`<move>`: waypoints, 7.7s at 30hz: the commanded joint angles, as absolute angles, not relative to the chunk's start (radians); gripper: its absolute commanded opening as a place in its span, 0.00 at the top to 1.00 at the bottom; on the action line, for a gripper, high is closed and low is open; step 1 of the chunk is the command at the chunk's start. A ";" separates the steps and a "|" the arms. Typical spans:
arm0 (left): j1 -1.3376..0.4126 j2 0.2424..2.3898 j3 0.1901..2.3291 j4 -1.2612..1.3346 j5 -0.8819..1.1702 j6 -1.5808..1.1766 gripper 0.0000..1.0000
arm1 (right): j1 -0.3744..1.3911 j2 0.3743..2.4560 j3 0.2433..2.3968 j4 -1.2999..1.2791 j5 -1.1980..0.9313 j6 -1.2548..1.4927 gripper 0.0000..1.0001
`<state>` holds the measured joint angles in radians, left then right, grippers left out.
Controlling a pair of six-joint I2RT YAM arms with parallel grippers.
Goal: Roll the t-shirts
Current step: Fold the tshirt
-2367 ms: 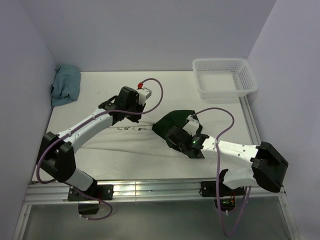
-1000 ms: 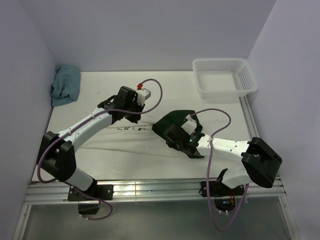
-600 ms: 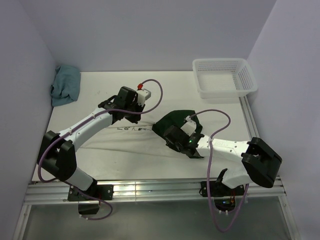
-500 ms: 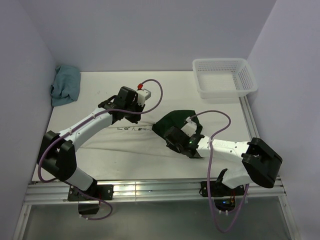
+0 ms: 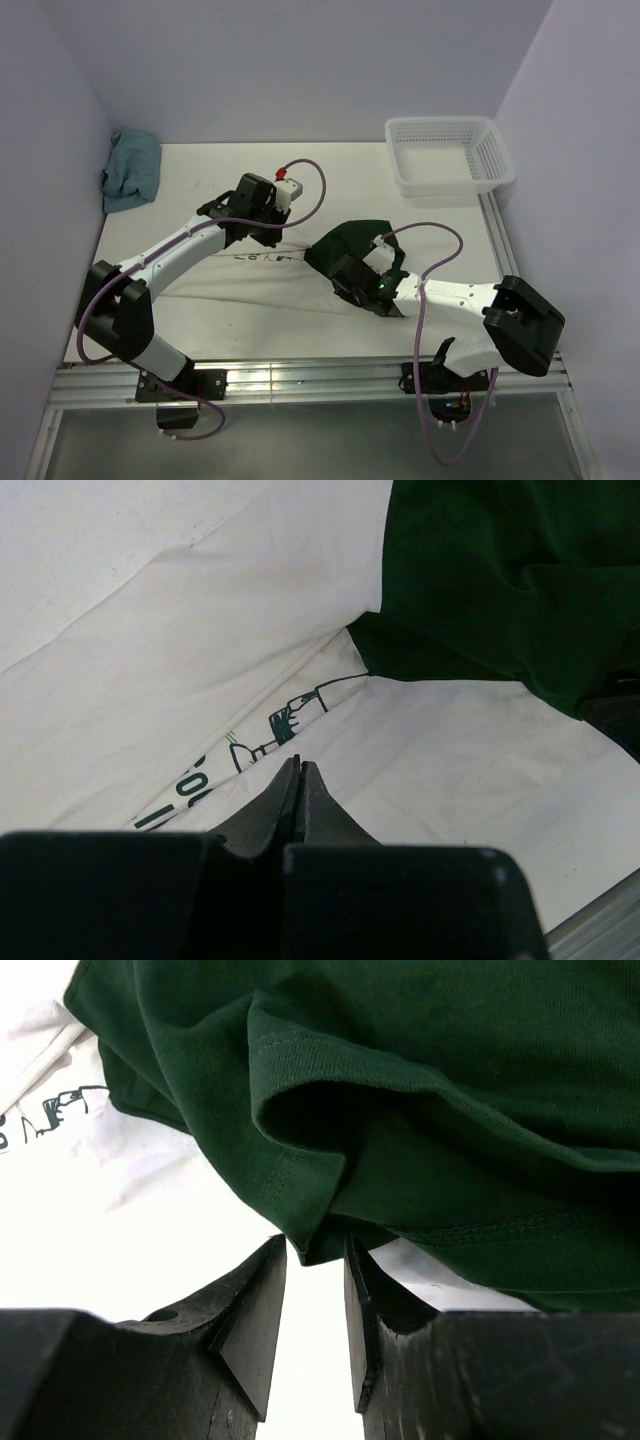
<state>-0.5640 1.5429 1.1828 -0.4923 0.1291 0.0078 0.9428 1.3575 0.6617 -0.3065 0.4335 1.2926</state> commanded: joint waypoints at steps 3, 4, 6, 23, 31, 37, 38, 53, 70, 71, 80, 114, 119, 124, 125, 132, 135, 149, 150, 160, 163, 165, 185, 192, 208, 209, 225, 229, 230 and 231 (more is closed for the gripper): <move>-0.558 1.545 1.204 -0.486 0.146 0.020 1.00 | 0.948 1.371 0.684 -0.285 0.486 1.299 0.65; -0.558 1.543 1.206 -0.486 0.146 0.020 1.00 | 0.950 1.373 0.686 -0.279 0.488 1.299 0.65; -0.558 1.545 1.207 -0.488 0.146 0.020 1.00 | 0.950 1.384 0.686 -0.276 0.489 1.299 0.71; -0.558 1.534 1.207 -0.506 0.143 0.023 1.00 | 1.022 1.477 0.916 -0.408 0.515 1.167 1.00; -0.560 1.534 1.206 -0.514 0.146 0.029 1.00 | 1.052 1.569 0.982 -0.454 0.520 1.190 1.00; -0.558 1.536 1.200 -0.515 0.147 0.034 1.00 | 1.057 1.467 0.893 -0.446 0.552 1.232 0.80; -0.558 1.537 1.200 -0.515 0.149 0.032 1.00 | 1.055 1.427 0.879 -0.449 0.567 1.238 0.77; -0.558 1.543 1.206 -0.525 0.158 0.026 1.00 | 0.977 1.309 0.724 -0.462 0.630 1.267 0.65; -0.558 1.559 1.210 -0.529 0.156 0.025 1.00 | 0.910 1.334 0.698 -0.336 0.638 1.186 0.64; -0.558 1.559 1.212 -0.529 0.155 0.025 1.00 | 0.908 1.338 0.693 -0.324 0.638 1.183 0.64; -0.558 1.557 1.215 -0.535 0.152 0.032 1.00 | 0.882 1.425 0.709 -0.253 0.611 1.146 0.64; -0.560 1.566 1.238 -0.580 0.167 0.044 1.00 | 0.959 1.330 0.839 -0.255 0.479 1.123 1.00; -0.560 1.574 1.239 -0.588 0.179 0.048 1.00 | 0.977 1.397 0.851 -0.268 0.472 1.146 1.00; -0.561 1.582 1.238 -0.592 0.176 0.057 1.00 | 1.006 1.427 0.790 -0.244 0.469 1.199 1.00; -0.561 1.583 1.238 -0.594 0.175 0.057 1.00 | 1.009 1.422 0.779 -0.235 0.466 1.210 1.00; -0.571 1.603 1.253 -0.597 0.184 0.048 1.00 | 1.011 1.362 0.853 -0.325 0.518 1.174 1.00; -0.575 1.603 1.255 -0.597 0.186 0.048 1.00 | 1.011 1.368 0.919 -0.377 0.540 1.147 1.00; -0.589 1.624 1.258 -0.621 0.190 0.069 1.00 | 0.977 1.356 0.847 -0.391 0.485 1.184 1.00; -0.591 1.626 1.256 -0.621 0.190 0.068 1.00 | 0.979 1.350 0.792 -0.364 0.474 1.192 0.97; -0.630 1.654 1.272 -0.618 0.184 0.061 1.00 | 1.065 1.238 0.687 -0.390 0.534 1.272 0.46; -0.644 1.664 1.295 -0.626 0.198 0.054 0.99 | 1.077 1.174 0.693 -0.455 0.583 1.311 0.46; -0.650 1.680 1.328 -0.644 0.216 0.041 0.97 | 1.078 1.132 0.695 -0.498 0.618 1.340 0.47; -0.747 1.735 1.273 -0.445 0.440 -0.083 0.72 | 1.023 1.271 0.735 -0.676 0.678 1.379 0.59; -0.770 1.781 1.261 -0.422 0.420 -0.091 0.71 | 1.015 1.310 0.750 -0.660 0.664 1.377 0.54; -0.772 1.833 1.256 -0.426 0.367 -0.101 0.85 | 1.012 1.204 0.572 -0.644 0.632 1.572 1.00; -0.772 1.836 1.258 -0.428 0.367 -0.103 0.87 | 1.017 1.187 0.543 -0.649 0.632 1.592 1.00; -0.776 1.861 1.278 -0.466 0.319 -0.086 0.94 | 1.029 0.856 0.385 -0.703 0.670 1.760 0.98; -0.776 1.830 1.299 -0.497 0.324 -0.072 0.95 | 1.028 0.760 0.388 -0.744 0.687 1.770 0.92; -0.776 1.824 1.304 -0.506 0.324 -0.069 0.95 | 1.028 0.744 0.388 -0.764 0.689 1.772 0.89; -0.776 1.812 1.311 -0.523 0.319 -0.068 0.95 | 1.029 0.727 0.387 -0.770 0.692 1.773 0.86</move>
<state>-0.7696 1.8694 1.2602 -0.4911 0.3260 -0.0895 1.0233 0.7692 0.3935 -0.6979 0.6209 1.7386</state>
